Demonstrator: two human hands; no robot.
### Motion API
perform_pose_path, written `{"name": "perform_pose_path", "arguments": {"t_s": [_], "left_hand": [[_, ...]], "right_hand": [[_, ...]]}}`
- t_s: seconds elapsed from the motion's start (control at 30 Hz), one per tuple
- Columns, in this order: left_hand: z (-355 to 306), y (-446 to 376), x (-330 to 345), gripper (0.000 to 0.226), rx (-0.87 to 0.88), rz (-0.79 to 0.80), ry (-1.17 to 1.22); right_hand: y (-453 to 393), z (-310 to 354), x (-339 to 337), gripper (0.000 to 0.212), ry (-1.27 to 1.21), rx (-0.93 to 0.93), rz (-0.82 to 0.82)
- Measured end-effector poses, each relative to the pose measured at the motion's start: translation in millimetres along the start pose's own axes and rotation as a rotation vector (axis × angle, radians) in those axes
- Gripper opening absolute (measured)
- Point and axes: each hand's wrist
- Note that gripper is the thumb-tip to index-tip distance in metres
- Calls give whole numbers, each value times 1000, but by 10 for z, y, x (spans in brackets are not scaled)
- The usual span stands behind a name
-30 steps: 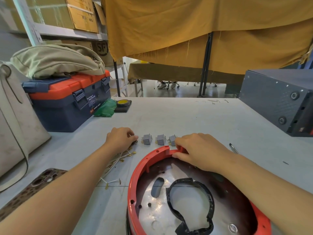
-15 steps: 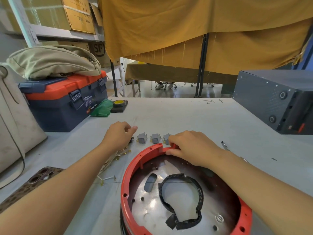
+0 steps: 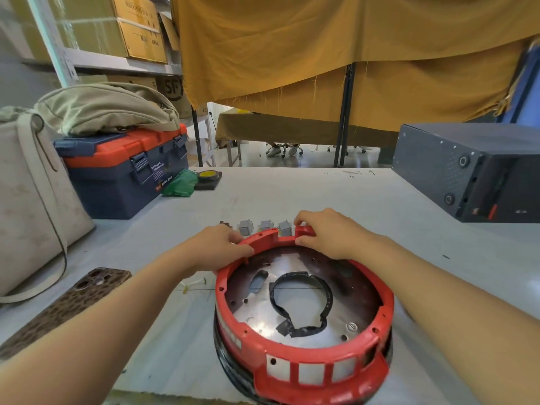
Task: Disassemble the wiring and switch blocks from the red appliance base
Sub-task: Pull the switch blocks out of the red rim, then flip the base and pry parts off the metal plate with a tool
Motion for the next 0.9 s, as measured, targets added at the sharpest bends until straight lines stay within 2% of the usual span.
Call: {"name": "perform_pose_path", "arguments": {"t_s": [0.1, 0.23, 0.3, 0.4, 0.5, 0.57, 0.67, 0.73, 0.83, 0.9], "left_hand": [[-11, 40, 41, 26, -13, -80, 12], [17, 88, 51, 26, -19, -205, 75], [40, 106, 43, 27, -20, -287, 136], [64, 122, 51, 27, -14, -419, 244], [67, 117, 89, 26, -35, -517, 422], [42, 103, 142, 27, -52, -554, 542], [-21, 83, 272, 26, -88, -557, 690], [-81, 84, 361, 22, -103, -541, 772], [-169, 100, 479, 21, -140, -493, 964], [-238, 154, 517, 19, -136, -344, 1160]], "right_hand": [[126, -62, -30, 47, -63, 53, 2], [337, -203, -135, 39, -284, 130, -114], [430, -259, -219, 36, -509, 177, -225], [544, -285, -340, 43, -963, 292, -350], [624, -289, -356, 46, -1130, 335, -386], [692, -246, -337, 44, -1253, 300, -345], [814, -150, -336, 42, -1501, 207, -229], [877, -83, -361, 41, -1546, 153, -221], [944, 4, -447, 30, -1564, 95, -339], [981, 32, -546, 25, -1519, 82, -437]]}}
Point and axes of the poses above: each hand's wrist, its own y-axis away from the middle knuckle, its own x-axis out of the palm, z = x × y, and after that the axes turned 4 degrees about x, right-handed
